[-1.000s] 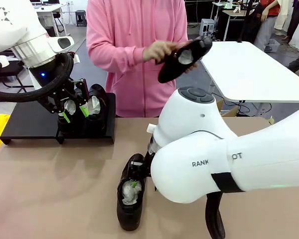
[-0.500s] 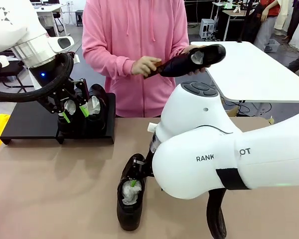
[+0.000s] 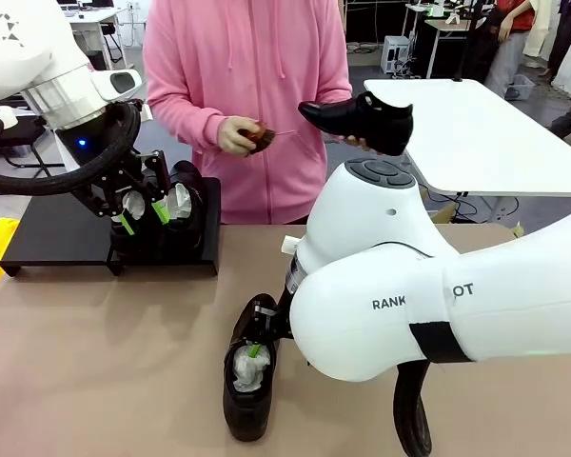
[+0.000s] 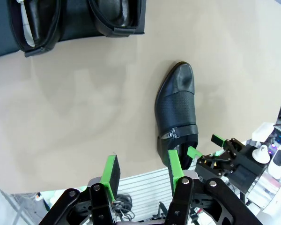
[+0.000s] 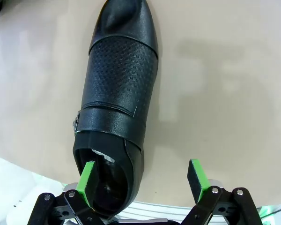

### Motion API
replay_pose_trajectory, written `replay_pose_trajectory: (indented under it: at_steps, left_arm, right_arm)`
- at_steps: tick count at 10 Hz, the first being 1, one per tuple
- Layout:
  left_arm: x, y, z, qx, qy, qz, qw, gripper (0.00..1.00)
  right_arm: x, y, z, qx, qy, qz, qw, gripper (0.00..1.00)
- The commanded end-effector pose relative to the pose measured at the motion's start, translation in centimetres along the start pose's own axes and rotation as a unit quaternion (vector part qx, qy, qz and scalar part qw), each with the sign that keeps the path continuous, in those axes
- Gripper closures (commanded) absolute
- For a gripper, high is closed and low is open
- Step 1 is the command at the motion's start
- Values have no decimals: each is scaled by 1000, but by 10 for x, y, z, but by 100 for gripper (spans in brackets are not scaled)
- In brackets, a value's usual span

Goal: Organize the shoes by placing them on the stand.
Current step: Place the Shoe from the middle of the table onto the Shoes Stand.

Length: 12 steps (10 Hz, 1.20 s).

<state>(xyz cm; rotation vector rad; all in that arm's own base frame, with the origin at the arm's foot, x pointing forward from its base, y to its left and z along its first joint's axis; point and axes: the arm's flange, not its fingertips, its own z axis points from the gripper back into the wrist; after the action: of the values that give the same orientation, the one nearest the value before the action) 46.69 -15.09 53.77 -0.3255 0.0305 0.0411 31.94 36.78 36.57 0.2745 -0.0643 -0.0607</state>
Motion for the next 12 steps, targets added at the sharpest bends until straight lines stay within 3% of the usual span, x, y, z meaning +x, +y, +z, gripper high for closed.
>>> replay_pose_trajectory:
  at_steps: [1,2,3,4,6,9,12]
  left_arm:
    - [-3,3,0,6,-1,-1,1000,45]
    - [0,0,0,0,0,0,1000,45]
    - [-22,-28,-18,18,-10,-30,999,45]
    - [-41,-47,-26,14,-2,-46,999,45]
    - [-85,-81,-38,17,0,-17,1000,45]
    - [-124,-115,-53,25,34,20,999,45]
    - [-130,-135,-94,32,46,25,998,45]
  right_arm:
    - [0,0,0,0,0,0,1000,0]
    - [-19,-14,17,-14,8,17,1000,0]
    - [-27,-46,42,-15,3,-3,1000,0]
    - [-33,-84,71,-24,-22,-36,999,0]
    - [-33,-149,104,-41,-60,-128,989,0]
    - [-27,-235,128,-72,-89,-281,953,0]
    - [-19,-300,138,-111,-70,-382,915,0]
